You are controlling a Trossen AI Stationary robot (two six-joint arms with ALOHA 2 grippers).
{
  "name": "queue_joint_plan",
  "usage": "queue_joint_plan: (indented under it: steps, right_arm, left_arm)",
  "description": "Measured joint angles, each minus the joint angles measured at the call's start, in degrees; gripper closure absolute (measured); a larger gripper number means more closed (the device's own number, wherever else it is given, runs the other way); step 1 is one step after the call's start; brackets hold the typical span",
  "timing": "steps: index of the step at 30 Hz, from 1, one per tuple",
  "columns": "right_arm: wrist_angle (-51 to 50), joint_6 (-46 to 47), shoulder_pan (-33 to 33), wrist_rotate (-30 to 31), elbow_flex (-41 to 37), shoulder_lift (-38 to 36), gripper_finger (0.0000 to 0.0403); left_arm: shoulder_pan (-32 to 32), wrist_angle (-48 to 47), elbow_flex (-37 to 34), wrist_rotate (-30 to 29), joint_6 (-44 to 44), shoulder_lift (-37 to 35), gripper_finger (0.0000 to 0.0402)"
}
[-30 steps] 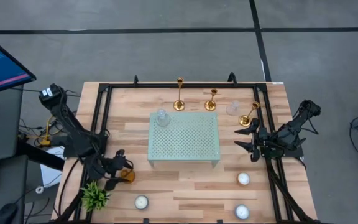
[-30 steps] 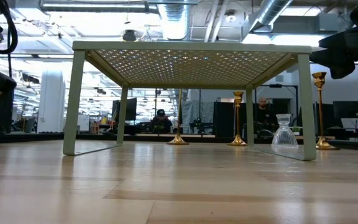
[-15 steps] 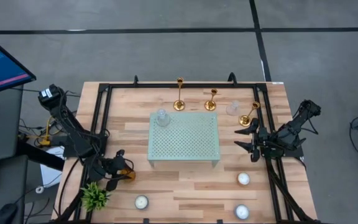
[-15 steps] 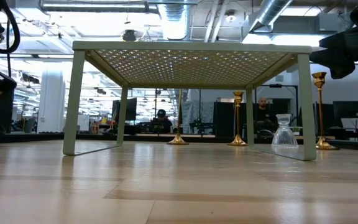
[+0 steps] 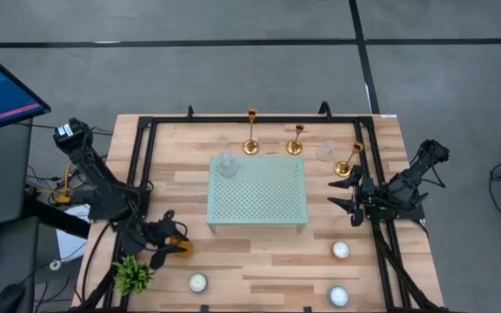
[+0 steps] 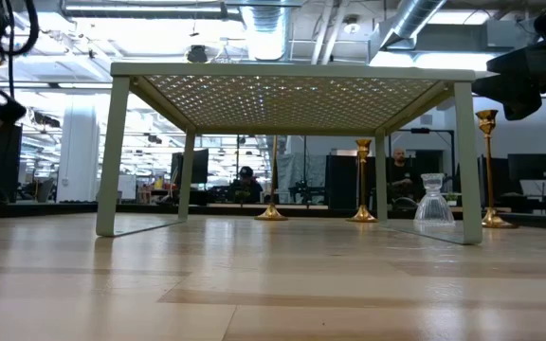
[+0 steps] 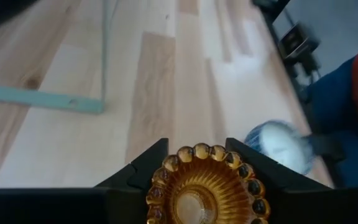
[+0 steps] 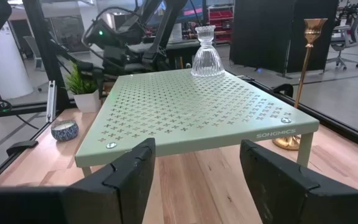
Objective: Pick & Place candle stick holders
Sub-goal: Put the yellow glass candle holder on the shelf
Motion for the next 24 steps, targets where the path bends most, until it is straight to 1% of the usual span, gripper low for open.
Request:
queue_joint_plan:
  steps: [5,10,12,14,17,19,22,24]
  right_arm:
    - [0.0,0.0,0.0,0.0,0.0,0.0,0.0177]
    - [0.4,0.0,0.0,0.0,-0.1,0.0,0.0177]
    - [0.7,0.0,0.0,0.0,-0.1,0.0,0.0177]
    - [0.8,0.0,0.0,0.0,-0.1,0.0,0.0177]
    - [0.9,0.0,0.0,0.0,-0.1,0.0,0.0177]
    - [0.9,0.0,0.0,0.0,-0.1,0.0,0.0177]
    - [0.9,0.0,0.0,0.0,-0.1,0.0,0.0177]
    - [0.9,0.0,0.0,0.0,-0.1,0.0,0.0177]
  left_arm:
    - [0.0,0.0,4.0,-0.3,0.0,-1.6,0.0252]
    - [0.1,0.0,8.8,-3.4,0.0,-5.2,0.0251]
    - [0.1,0.0,10.6,-5.9,0.5,-7.0,0.0254]
    - [0.1,0.0,12.6,-9.6,1.9,-9.2,0.0253]
    - [0.1,0.0,16.1,-17.5,6.5,-12.0,0.0247]
    - [0.1,0.1,18.7,-23.2,11.8,-13.5,0.0245]
    - [1.2,0.2,22.7,-32.0,22.1,-14.5,0.0252]
    - [3.4,0.3,25.1,-34.4,29.4,-14.6,0.0254]
